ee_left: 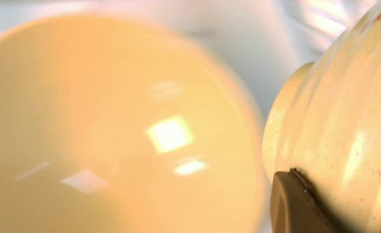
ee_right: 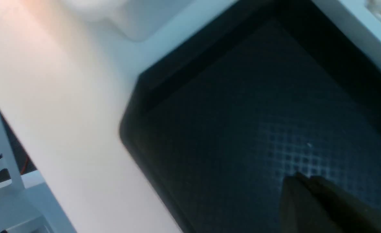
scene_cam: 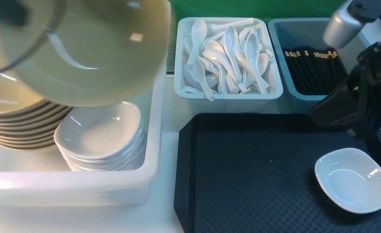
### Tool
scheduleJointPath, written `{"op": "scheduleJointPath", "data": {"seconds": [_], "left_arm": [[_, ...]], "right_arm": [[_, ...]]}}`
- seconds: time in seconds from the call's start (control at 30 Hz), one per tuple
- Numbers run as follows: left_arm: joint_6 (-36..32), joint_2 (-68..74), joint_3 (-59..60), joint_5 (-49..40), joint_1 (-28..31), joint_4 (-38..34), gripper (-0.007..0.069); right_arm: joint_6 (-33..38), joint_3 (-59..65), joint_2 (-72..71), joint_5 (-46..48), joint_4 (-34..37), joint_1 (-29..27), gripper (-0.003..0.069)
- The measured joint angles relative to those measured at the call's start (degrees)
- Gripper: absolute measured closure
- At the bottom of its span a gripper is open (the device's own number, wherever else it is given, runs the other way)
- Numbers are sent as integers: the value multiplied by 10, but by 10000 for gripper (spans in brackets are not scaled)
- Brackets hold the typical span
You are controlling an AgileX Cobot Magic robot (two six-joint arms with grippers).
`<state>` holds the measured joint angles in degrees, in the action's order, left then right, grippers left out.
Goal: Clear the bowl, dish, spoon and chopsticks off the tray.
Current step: Use the left arm to put the noodle bowl into the large storage box on the left
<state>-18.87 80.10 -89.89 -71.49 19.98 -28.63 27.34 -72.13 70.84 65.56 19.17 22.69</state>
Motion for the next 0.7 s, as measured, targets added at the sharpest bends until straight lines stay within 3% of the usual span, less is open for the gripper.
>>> {"op": "scheduleJointPath", "data": {"seconds": [0.2,0.5,0.7], "left_arm": [[-12,-4,79,26,159,-52,622],[-38,14,156,127,172,-67,594],[-47,39,175,123,166,-42,446]], "right_arm": [[13,0,0,-21,4,37,614],[18,0,0,-23,4,42,614],[21,0,0,-23,4,42,614]]}}
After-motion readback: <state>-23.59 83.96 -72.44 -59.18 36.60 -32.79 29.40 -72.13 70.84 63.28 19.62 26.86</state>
